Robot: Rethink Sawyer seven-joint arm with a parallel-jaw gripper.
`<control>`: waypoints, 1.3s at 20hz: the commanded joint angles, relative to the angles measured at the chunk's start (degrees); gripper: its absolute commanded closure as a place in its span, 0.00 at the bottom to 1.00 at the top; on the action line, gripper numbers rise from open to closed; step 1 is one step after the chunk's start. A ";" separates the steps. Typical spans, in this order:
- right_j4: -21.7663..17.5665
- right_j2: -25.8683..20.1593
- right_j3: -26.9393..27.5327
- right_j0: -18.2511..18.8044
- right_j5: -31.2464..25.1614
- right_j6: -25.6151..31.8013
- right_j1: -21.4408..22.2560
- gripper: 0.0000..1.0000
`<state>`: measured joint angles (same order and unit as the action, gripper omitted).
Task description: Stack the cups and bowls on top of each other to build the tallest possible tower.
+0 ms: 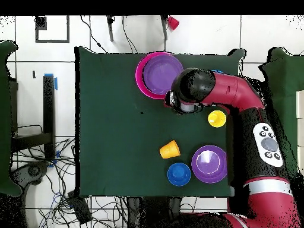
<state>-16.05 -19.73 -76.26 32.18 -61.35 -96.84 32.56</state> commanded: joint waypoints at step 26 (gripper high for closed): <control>-1.07 -5.67 0.92 2.81 -0.30 7.64 -4.32 0.00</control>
<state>-15.66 -22.17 -76.02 34.14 -62.43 -96.84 32.45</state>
